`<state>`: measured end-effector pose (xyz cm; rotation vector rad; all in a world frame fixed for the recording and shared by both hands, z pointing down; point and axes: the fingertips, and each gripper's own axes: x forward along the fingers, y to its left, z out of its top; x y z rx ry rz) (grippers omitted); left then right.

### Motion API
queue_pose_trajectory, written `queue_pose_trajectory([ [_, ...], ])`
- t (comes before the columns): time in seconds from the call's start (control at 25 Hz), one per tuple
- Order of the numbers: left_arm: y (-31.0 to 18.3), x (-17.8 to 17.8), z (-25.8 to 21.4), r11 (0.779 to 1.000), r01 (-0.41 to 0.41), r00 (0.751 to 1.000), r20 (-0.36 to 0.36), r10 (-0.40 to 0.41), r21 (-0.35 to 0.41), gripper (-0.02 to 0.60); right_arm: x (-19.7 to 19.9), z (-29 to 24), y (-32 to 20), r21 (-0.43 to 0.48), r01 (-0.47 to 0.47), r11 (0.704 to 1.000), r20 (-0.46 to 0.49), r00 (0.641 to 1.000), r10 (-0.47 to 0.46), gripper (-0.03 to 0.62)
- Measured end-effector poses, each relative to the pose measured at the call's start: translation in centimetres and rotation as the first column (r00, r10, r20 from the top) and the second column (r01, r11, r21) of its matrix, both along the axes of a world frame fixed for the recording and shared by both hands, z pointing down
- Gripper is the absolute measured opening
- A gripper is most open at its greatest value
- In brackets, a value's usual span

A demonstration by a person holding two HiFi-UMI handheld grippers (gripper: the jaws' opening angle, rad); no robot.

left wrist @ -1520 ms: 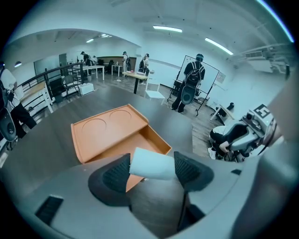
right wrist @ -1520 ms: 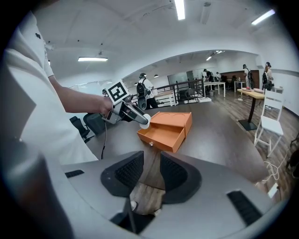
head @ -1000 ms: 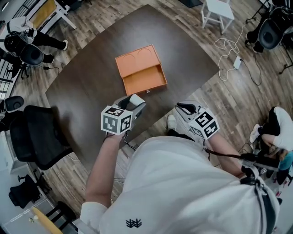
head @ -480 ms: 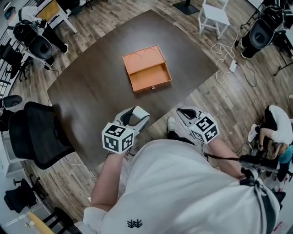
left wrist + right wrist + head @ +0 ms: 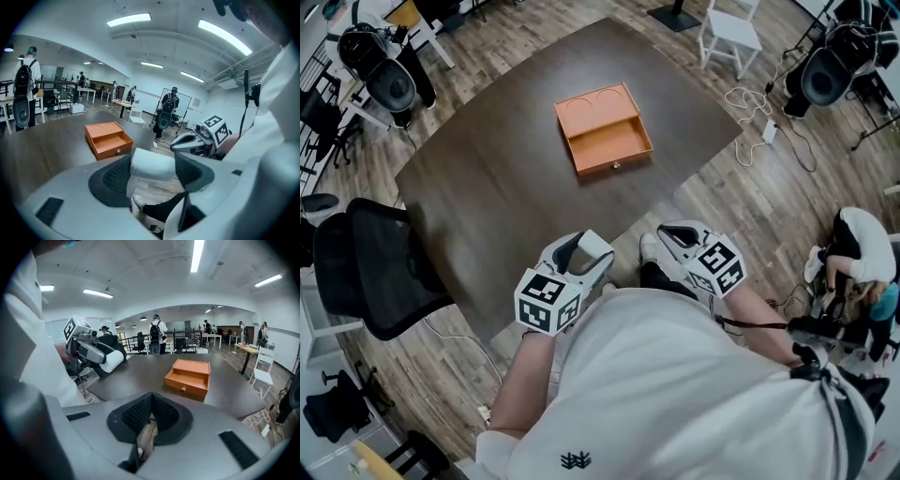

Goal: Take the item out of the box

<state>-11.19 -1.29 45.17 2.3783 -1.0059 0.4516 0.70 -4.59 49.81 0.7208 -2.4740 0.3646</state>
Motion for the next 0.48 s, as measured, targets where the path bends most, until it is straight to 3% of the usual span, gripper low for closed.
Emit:
queue_pose_trajectory([
  [0.48,4.7,-0.8,-0.2,1.000,-0.017,1.000,-0.010,0.017,0.021,0.304,-1.3,-0.5,4.5,0.017,0.001,1.000,-0.007,1.000,-0.001,0.002],
])
